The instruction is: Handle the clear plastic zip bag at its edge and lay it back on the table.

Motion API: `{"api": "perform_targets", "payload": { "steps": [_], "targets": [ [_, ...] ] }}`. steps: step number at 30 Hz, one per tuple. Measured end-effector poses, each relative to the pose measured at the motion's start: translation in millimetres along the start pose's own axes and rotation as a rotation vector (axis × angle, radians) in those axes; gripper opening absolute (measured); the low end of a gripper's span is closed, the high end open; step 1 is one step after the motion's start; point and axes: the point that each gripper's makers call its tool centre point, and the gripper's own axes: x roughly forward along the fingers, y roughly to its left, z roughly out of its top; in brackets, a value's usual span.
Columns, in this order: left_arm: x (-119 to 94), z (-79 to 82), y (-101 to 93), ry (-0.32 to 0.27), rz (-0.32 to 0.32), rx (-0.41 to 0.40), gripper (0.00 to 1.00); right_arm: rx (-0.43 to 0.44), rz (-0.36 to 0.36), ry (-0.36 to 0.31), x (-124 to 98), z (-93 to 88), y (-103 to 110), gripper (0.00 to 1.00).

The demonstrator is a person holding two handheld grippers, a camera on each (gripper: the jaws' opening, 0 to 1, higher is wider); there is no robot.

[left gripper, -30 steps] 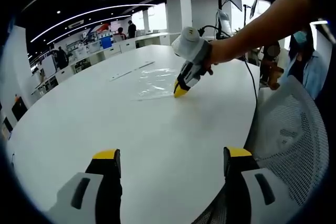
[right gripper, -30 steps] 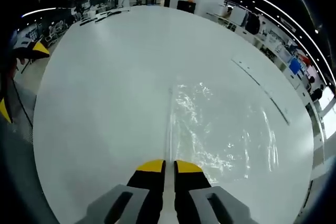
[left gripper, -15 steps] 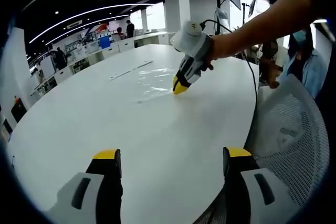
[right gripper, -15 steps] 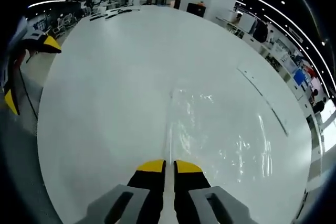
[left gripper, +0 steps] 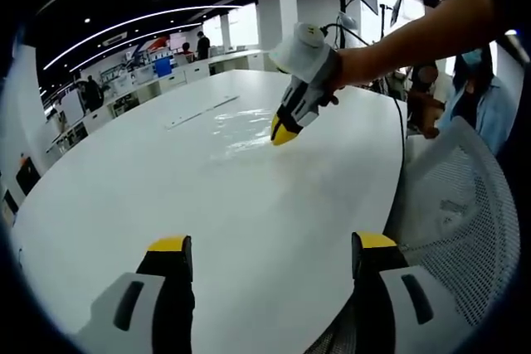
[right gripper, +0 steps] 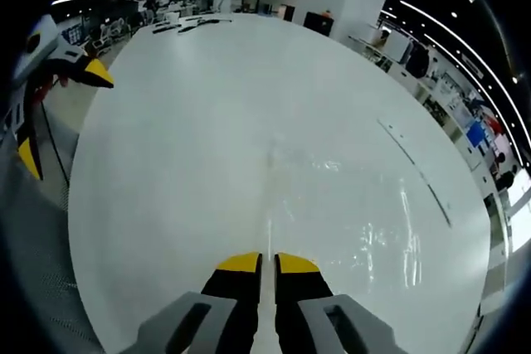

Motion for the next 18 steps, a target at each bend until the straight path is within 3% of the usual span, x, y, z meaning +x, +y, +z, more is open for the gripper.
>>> {"api": "perform_targets", "payload": {
  "steps": [18],
  "targets": [
    [1,0.9,-4.0,0.007,-0.014,0.01,0.76,-0.069,0.017,-0.04,-18,3.5,5,0.01]
  ]
}}
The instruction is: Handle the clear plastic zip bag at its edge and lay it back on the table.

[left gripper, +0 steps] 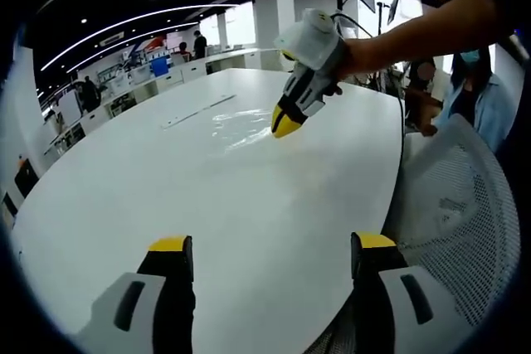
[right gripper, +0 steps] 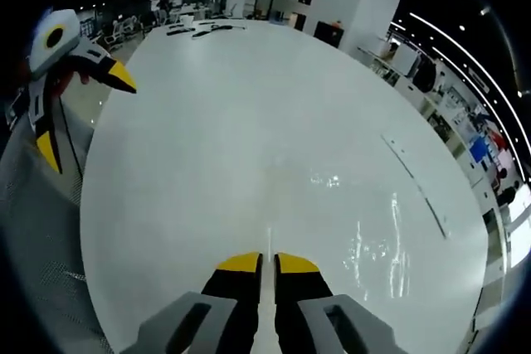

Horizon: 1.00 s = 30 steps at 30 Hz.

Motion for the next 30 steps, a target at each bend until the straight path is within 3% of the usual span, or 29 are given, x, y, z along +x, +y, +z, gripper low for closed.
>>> {"api": "perform_targets", "payload": {
  "steps": [10,30],
  "targets": [
    [3,2.8,-0.1,-0.003,-0.006,0.0,0.76,0.011,0.015,-0.039,-9,6.1,10,0.01],
    [5,-0.2,0.4,-0.003,-0.015,0.01,0.75,-0.069,0.016,-0.062,-28,20.8,16,0.0]
  ]
}}
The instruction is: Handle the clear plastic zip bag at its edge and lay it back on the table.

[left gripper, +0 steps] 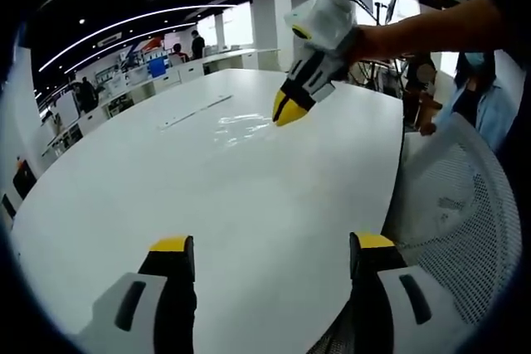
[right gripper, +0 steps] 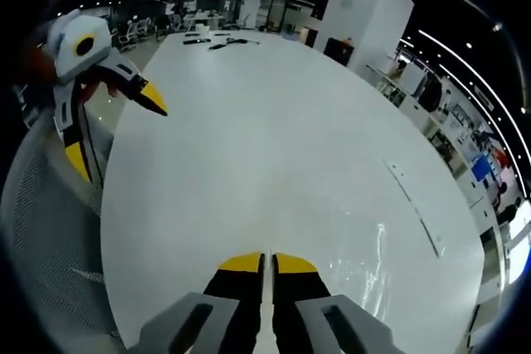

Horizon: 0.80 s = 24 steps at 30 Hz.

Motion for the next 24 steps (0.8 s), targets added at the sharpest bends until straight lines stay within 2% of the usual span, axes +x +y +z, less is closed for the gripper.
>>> {"api": "perform_targets", "payload": {
  "steps": [4,14,24],
  "targets": [
    [2,-0.6,0.7,-0.001,-0.004,0.003,0.74,0.001,0.009,-0.005,-5,0.3,5,0.0],
    [3,3.1,-4.2,0.002,-0.016,0.022,0.73,0.015,0.024,0.017,-4,-16.3,12,0.0],
    [4,8.2,-2.6,0.003,-0.024,0.038,0.73,-0.015,0.029,0.001,-12,-14.9,15,0.0]
  ]
}}
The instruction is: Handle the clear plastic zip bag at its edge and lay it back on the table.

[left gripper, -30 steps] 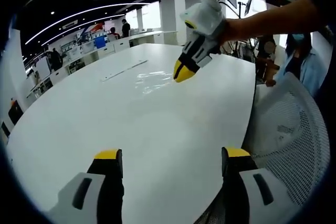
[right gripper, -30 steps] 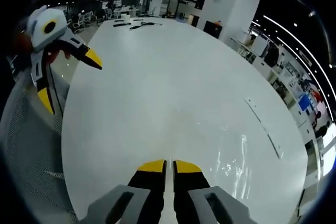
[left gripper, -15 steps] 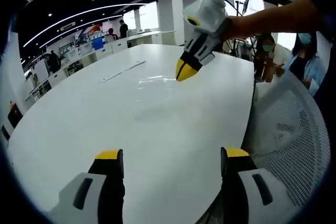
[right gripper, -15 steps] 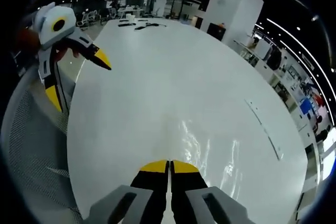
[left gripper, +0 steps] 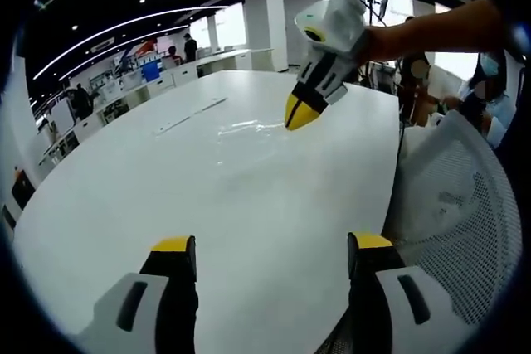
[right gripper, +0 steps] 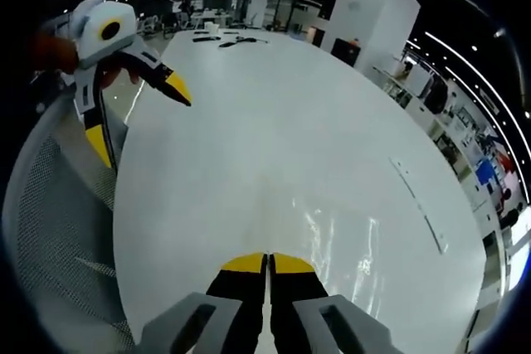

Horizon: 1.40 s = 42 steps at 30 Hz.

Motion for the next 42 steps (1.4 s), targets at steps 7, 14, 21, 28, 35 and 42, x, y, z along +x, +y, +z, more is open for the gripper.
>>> {"api": "perform_targets", "payload": {
  "steps": [7,14,21,28,35,42],
  "targets": [
    [2,4.4,1.5,0.0,-0.007,0.018,0.72,-0.035,0.015,-0.012,-4,3.3,5,0.0],
    [5,8.4,0.3,0.002,-0.015,0.036,0.71,-0.069,0.03,-0.042,-13,14.0,8,0.0],
    [7,12.2,4.0,-0.004,-0.019,0.041,0.7,-0.091,0.039,-0.055,-15,16.0,12,0.0],
    [13,9.3,8.3,0.001,-0.028,0.05,0.69,-0.112,0.05,-0.068,-20,19.2,18,0.0],
    [15,1.5,11.7,0.011,-0.037,0.04,0.68,-0.135,0.063,-0.086,-30,26.1,30,0.0],
    [18,2.2,12.3,0.016,-0.044,0.052,0.67,-0.163,0.079,-0.097,-36,29.3,40,0.0]
  ]
}}
